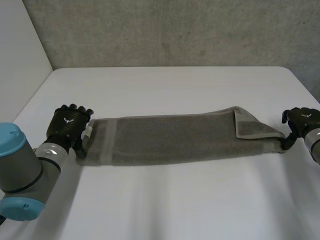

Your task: Fold the towel.

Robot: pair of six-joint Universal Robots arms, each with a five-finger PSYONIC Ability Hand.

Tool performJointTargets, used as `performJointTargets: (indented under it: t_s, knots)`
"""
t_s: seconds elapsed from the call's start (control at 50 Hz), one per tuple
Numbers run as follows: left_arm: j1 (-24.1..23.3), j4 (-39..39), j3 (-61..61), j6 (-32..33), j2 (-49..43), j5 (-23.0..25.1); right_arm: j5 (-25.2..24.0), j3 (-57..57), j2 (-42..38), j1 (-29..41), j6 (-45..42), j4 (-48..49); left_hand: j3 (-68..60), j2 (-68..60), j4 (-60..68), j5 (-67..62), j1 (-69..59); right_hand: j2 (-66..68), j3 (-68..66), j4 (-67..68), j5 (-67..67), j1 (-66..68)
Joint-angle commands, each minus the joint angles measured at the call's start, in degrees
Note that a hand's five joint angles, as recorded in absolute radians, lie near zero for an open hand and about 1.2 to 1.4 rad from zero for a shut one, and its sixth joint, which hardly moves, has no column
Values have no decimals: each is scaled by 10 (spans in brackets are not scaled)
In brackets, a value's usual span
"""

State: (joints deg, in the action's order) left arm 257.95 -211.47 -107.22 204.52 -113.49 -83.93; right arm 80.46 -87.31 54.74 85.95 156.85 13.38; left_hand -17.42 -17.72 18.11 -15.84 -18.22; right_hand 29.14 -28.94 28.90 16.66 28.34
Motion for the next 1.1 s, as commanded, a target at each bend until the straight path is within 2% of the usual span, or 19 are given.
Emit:
performJointTargets:
  t_s: [0.02,0.14,0.42,0.8,0.92,0.96,1.1]
  knots:
    - [0,0,0,0,-1,0,-51,-12,8,4,1,-33,43,46,-50,128,51,-22,20,-20,2,-14]
    - [0,0,0,0,-4,0,-76,-13,18,11,32,-42,43,46,-50,128,51,-24,22,-22,1,-16]
    - [-2,-3,0,1,-11,0,-72,40,12,14,39,-52,42,45,-49,126,50,-24,22,-22,1,-16]
    - [-3,-9,1,2,-23,0,-62,133,-60,46,37,-71,42,45,-49,126,50,-21,19,-18,4,-13]
    - [-3,-9,3,2,-25,0,-35,162,-64,41,39,-66,42,45,-49,126,50,-16,14,-13,9,-8]
    - [-3,-9,3,2,-26,0,-3,182,-71,40,42,-65,42,45,-49,126,50,-16,14,-13,9,-8]
    - [-3,-9,4,3,-31,-1,44,203,-95,40,58,-64,42,45,-49,126,50,-17,15,-15,7,-9]
